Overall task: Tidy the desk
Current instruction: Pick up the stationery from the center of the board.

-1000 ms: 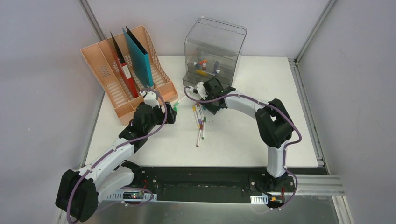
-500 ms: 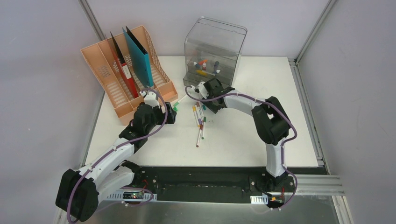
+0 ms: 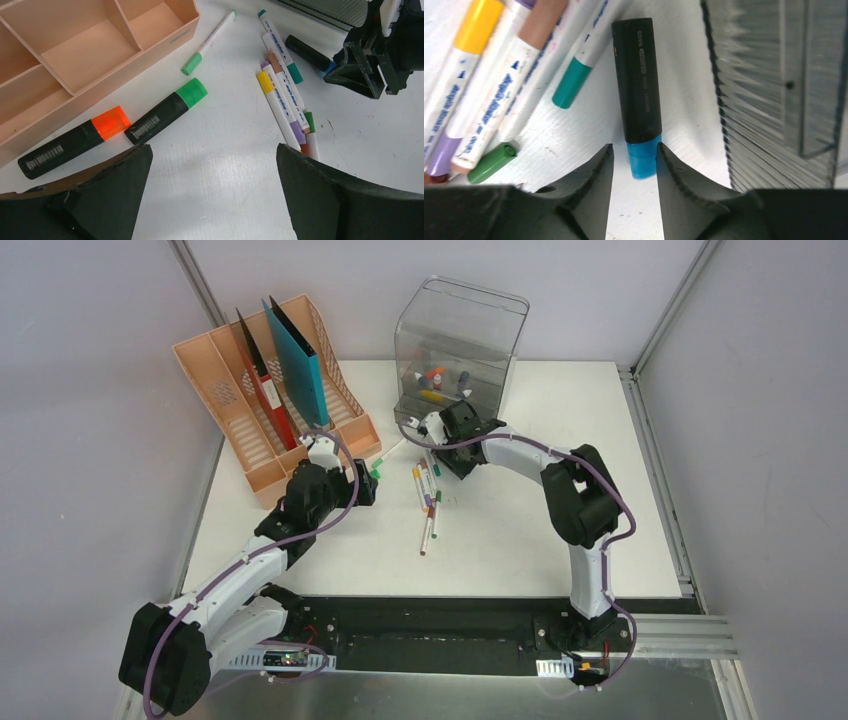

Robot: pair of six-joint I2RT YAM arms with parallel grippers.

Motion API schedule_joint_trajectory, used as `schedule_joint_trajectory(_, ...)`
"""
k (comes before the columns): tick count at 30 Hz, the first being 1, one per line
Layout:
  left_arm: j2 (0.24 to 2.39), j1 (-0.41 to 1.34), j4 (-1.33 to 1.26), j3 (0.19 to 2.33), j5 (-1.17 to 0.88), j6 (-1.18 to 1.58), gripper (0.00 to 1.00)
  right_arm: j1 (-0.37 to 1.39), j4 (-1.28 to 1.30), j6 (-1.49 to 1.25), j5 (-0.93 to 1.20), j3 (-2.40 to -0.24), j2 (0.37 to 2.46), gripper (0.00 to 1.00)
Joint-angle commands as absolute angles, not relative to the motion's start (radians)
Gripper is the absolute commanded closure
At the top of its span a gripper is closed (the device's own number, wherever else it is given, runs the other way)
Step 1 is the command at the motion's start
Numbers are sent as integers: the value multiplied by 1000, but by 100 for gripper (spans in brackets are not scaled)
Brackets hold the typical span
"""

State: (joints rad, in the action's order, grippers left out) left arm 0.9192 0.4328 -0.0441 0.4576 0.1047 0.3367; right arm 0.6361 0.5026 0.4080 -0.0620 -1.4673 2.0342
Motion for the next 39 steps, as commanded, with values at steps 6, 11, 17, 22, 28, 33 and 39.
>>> schedule_joint_trajectory(6,902,439,-64,446,121,314,1,662,631,399,99,-1500,2070,64)
schedule_joint_trajectory(11,903,439,-66,446,122,311,1,666,659,394,61,-1525,2089,55)
schedule_joint_trajectory(17,908,439,-67,447,120,312,1,667,697,385,39,-1553,2133,71)
schedule_joint_trajectory(22,897,439,-65,445,117,308,1,669,729,392,29,-1576,2106,83)
schedule_joint_trajectory(28,877,439,-64,442,119,307,1,670,816,429,72,-1615,2032,88)
schedule_joint_trajectory(33,873,440,-61,439,118,313,1,670,825,449,145,-1598,1957,89)
schedule_joint_trajectory(39,871,439,-60,432,115,327,1,670,820,446,222,-1587,1883,90)
